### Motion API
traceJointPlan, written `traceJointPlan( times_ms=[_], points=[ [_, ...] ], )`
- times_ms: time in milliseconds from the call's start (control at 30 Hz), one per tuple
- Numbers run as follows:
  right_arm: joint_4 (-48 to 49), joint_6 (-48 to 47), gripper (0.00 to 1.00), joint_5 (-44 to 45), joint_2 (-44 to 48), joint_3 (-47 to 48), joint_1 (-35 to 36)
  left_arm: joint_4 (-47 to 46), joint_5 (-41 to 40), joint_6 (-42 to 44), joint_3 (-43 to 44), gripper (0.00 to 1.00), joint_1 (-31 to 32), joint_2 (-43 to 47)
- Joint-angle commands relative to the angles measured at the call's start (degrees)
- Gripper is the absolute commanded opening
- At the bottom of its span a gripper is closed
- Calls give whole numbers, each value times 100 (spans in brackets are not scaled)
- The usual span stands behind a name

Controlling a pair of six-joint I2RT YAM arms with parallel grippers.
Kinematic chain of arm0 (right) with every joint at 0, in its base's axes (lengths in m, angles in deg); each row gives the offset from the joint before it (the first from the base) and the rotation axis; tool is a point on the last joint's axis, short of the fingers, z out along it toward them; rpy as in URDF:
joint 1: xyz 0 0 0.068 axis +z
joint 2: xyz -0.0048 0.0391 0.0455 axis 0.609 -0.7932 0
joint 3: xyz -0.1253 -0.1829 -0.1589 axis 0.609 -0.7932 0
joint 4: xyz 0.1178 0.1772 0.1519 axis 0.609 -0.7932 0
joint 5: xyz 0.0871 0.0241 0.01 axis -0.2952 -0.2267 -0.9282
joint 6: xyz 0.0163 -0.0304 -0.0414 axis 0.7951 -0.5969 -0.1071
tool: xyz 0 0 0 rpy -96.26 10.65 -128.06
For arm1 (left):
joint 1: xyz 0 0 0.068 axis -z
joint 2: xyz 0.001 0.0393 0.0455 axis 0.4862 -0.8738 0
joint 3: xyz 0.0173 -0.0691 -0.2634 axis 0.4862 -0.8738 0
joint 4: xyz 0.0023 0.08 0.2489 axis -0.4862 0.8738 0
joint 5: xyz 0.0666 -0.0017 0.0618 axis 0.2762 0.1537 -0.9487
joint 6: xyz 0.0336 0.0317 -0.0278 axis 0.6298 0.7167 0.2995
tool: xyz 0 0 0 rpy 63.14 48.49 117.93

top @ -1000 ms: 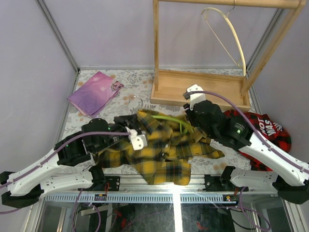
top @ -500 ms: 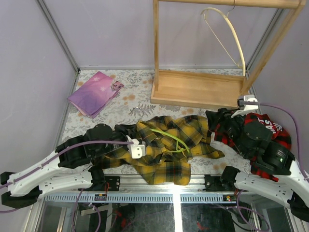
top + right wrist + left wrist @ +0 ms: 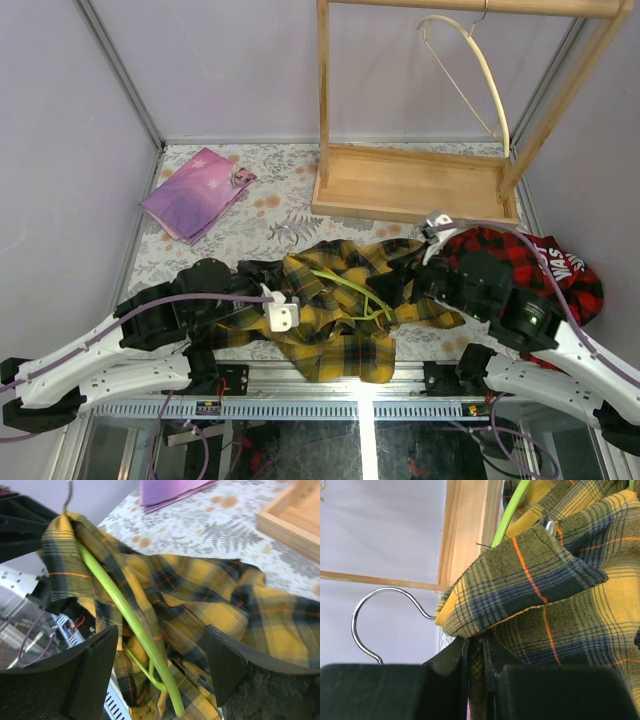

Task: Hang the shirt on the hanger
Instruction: Hang the shirt on the hanger.

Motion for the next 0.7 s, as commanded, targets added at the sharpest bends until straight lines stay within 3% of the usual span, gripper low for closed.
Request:
traceJointPlan(
  times_ms=[0,200,533,667],
  points=[
    [772,-641,75,-1408,-707,545,31,-562,518,13,77,1,4,122],
    [1196,-813,59,-2333,-1478,699,34,-555,724,165,91,1,8,130],
    [1509,-805,37,-3168,-1922,770,36,-568,1102,785,52,0,10,143],
    [1559,-813,36,-3370,-2169,808,31,-590,1144,931,146,0,4,11]
  ],
)
